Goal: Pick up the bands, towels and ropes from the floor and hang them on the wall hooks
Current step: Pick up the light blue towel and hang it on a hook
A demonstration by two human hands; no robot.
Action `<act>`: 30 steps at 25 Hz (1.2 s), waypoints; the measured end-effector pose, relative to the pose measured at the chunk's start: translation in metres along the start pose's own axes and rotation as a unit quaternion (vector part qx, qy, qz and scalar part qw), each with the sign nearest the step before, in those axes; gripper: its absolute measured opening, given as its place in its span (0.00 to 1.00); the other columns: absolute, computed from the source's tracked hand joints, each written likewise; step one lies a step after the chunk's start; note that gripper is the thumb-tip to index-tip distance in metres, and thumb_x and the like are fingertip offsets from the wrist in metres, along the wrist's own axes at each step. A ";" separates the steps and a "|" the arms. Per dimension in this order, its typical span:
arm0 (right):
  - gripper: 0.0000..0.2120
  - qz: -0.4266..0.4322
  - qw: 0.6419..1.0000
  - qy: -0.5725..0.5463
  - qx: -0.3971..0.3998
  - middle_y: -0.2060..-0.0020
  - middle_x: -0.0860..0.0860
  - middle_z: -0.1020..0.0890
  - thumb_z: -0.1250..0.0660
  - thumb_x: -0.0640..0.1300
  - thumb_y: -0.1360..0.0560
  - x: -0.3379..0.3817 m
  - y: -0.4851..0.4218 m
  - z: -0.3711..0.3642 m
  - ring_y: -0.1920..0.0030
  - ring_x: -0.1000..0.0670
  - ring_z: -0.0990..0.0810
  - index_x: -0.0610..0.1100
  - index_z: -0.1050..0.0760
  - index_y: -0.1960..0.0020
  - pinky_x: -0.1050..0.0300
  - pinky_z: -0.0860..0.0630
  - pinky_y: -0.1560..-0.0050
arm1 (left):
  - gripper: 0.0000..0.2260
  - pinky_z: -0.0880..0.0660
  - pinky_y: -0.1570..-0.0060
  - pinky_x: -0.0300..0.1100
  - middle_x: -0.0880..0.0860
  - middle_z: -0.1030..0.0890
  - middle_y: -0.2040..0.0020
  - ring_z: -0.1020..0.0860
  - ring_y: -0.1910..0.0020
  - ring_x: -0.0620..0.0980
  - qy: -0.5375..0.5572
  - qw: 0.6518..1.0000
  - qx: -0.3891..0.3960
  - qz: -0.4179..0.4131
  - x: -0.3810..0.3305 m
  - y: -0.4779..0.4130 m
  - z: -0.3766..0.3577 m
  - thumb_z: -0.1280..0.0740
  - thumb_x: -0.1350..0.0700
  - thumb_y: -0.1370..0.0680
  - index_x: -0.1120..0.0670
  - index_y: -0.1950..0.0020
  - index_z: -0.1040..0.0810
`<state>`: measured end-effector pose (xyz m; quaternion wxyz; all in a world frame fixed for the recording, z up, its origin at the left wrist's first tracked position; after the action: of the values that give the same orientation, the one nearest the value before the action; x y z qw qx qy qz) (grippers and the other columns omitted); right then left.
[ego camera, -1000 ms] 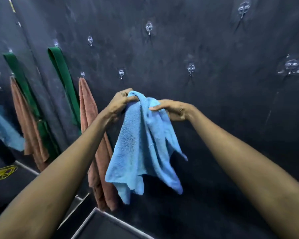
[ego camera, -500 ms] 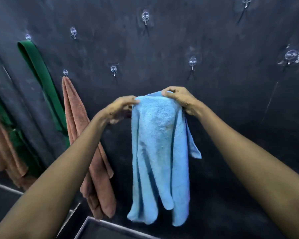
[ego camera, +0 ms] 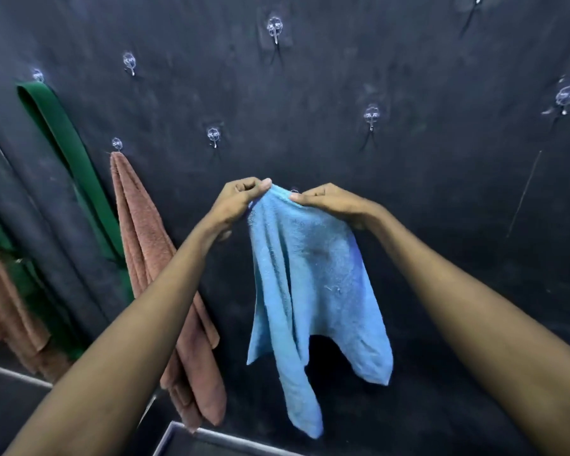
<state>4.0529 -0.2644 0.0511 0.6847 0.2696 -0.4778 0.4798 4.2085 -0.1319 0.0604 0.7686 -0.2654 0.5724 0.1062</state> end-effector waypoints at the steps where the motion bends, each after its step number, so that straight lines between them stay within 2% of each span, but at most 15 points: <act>1: 0.15 0.007 0.999 -0.037 0.024 0.55 0.44 0.15 0.30 0.55 0.23 0.011 -0.003 -0.004 0.58 0.49 0.18 0.44 0.16 0.51 0.54 0.21 0.54 | 0.12 0.32 0.71 0.37 0.50 0.24 0.67 0.28 0.71 0.44 0.026 1.000 -0.003 -0.009 -0.005 -0.003 0.008 0.31 0.48 0.22 0.57 0.58 0.22; 3: 0.16 0.030 0.992 -0.109 0.053 0.47 0.40 0.16 0.32 0.52 0.22 0.036 -0.016 -0.009 0.50 0.45 0.18 0.41 0.18 0.42 0.48 0.21 0.44 | 0.16 0.24 0.61 0.41 0.56 0.17 0.56 0.20 0.62 0.48 0.098 0.995 0.027 -0.020 -0.018 -0.008 0.023 0.33 0.49 0.21 0.62 0.47 0.19; 5: 0.16 0.072 0.981 -0.178 0.025 0.45 0.38 0.17 0.33 0.48 0.21 0.067 -0.039 -0.013 0.49 0.43 0.19 0.38 0.20 0.39 0.47 0.22 0.42 | 0.21 0.21 0.49 0.44 0.59 0.16 0.45 0.18 0.50 0.51 0.145 0.983 0.109 -0.004 -0.036 -0.011 0.047 0.34 0.49 0.22 0.64 0.38 0.22; 7: 0.12 0.120 0.975 -0.179 -0.060 0.52 0.41 0.18 0.33 0.46 0.21 0.098 -0.065 -0.015 0.53 0.45 0.21 0.39 0.20 0.44 0.51 0.23 0.49 | 0.19 0.22 0.52 0.42 0.54 0.14 0.52 0.17 0.56 0.48 0.051 0.986 0.159 0.025 -0.050 -0.019 0.080 0.32 0.50 0.24 0.62 0.41 0.21; 8: 0.09 0.143 0.977 -0.118 -0.103 0.57 0.45 0.19 0.33 0.48 0.22 0.109 -0.077 -0.017 0.56 0.48 0.22 0.42 0.19 0.49 0.54 0.24 0.53 | 0.18 0.22 0.52 0.42 0.53 0.15 0.54 0.18 0.58 0.48 -0.021 0.987 0.155 0.035 -0.053 -0.025 0.098 0.30 0.50 0.25 0.62 0.43 0.20; 10: 0.10 0.165 0.964 0.110 -0.178 0.64 0.53 0.22 0.34 0.52 0.23 0.122 -0.096 -0.022 0.62 0.54 0.25 0.47 0.22 0.58 0.57 0.29 0.58 | 0.15 0.23 0.56 0.40 0.54 0.16 0.55 0.19 0.61 0.48 -0.100 0.991 0.086 0.032 -0.055 -0.040 0.132 0.27 0.51 0.27 0.60 0.46 0.18; 11: 0.10 0.159 0.942 0.208 -0.208 0.66 0.55 0.23 0.34 0.53 0.23 0.123 -0.103 -0.025 0.63 0.55 0.26 0.48 0.23 0.58 0.57 0.31 0.59 | 0.11 0.25 0.62 0.37 0.53 0.17 0.59 0.21 0.64 0.45 -0.099 0.994 0.043 0.018 -0.055 -0.045 0.142 0.27 0.53 0.26 0.58 0.49 0.17; 12: 0.08 0.154 0.928 0.246 -0.231 0.66 0.56 0.23 0.34 0.53 0.24 0.124 -0.108 -0.028 0.62 0.55 0.26 0.48 0.24 0.56 0.57 0.32 0.59 | 0.07 0.28 0.67 0.34 0.51 0.18 0.62 0.23 0.67 0.44 -0.080 0.997 -0.001 0.003 -0.054 -0.050 0.152 0.28 0.54 0.25 0.57 0.52 0.17; 13: 0.07 0.168 0.923 0.236 -0.252 0.63 0.55 0.22 0.33 0.51 0.25 0.128 -0.111 -0.033 0.61 0.54 0.25 0.47 0.25 0.52 0.56 0.31 0.59 | 0.03 0.30 0.69 0.34 0.49 0.19 0.65 0.25 0.69 0.43 -0.038 0.998 -0.040 -0.009 -0.055 -0.054 0.158 0.28 0.56 0.24 0.55 0.55 0.17; 15: 0.11 0.220 0.902 0.221 -0.297 0.57 0.53 0.21 0.33 0.47 0.27 0.141 -0.116 -0.042 0.57 0.51 0.24 0.48 0.29 0.47 0.54 0.30 0.57 | 0.04 0.30 0.68 0.35 0.46 0.20 0.69 0.26 0.70 0.42 0.025 0.992 -0.114 -0.049 -0.052 -0.068 0.171 0.30 0.59 0.24 0.54 0.58 0.17; 18: 0.10 0.215 0.836 0.372 -0.342 0.54 0.54 0.25 0.38 0.42 0.29 0.152 -0.129 -0.058 0.54 0.46 0.22 0.52 0.28 0.49 0.53 0.26 0.57 | 0.03 0.25 0.59 0.40 0.46 0.18 0.66 0.23 0.67 0.41 -0.025 0.975 -0.168 -0.141 -0.043 -0.084 0.181 0.27 0.57 0.26 0.50 0.58 0.18; 20: 0.10 0.200 0.818 0.411 -0.348 0.53 0.53 0.26 0.40 0.43 0.28 0.132 -0.131 -0.066 0.56 0.43 0.21 0.52 0.26 0.49 0.50 0.23 0.58 | 0.04 0.25 0.58 0.43 0.46 0.19 0.65 0.23 0.66 0.43 -0.072 0.966 -0.191 -0.160 -0.021 -0.088 0.180 0.26 0.51 0.30 0.45 0.61 0.21; 22: 0.08 0.203 0.813 0.415 -0.354 0.52 0.53 0.26 0.39 0.46 0.25 0.104 -0.131 -0.078 0.57 0.43 0.21 0.52 0.26 0.48 0.48 0.22 0.58 | 0.06 0.25 0.60 0.42 0.47 0.19 0.66 0.23 0.66 0.43 -0.097 0.961 -0.202 -0.163 0.009 -0.083 0.174 0.26 0.49 0.30 0.47 0.60 0.22; 27: 0.06 0.197 0.834 0.348 -0.381 0.50 0.55 0.26 0.39 0.47 0.22 0.082 -0.134 -0.099 0.59 0.43 0.20 0.52 0.28 0.46 0.46 0.21 0.58 | 0.05 0.25 0.55 0.39 0.45 0.17 0.60 0.22 0.61 0.40 -0.074 0.968 -0.178 -0.158 0.033 -0.073 0.154 0.30 0.50 0.24 0.51 0.55 0.19; 30: 0.08 0.184 0.821 0.364 -0.400 0.49 0.52 0.28 0.42 0.44 0.22 0.082 -0.130 -0.100 0.61 0.38 0.21 0.51 0.32 0.44 0.44 0.22 0.60 | 0.09 0.26 0.52 0.43 0.51 0.18 0.56 0.23 0.56 0.46 -0.036 0.995 -0.037 -0.087 0.066 -0.070 0.145 0.30 0.52 0.26 0.56 0.52 0.19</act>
<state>4.2187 -0.2002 0.0979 0.7554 -0.3153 -0.3846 0.4266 4.3822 -0.1231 0.0479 0.7845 -0.3383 0.5150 0.0697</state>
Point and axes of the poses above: each hand's wrist, its own y-axis away from the middle knuckle, its own z-axis out of the back of the hand, x = y × z, the point moved 4 cm from there along -y, towards the middle knuckle
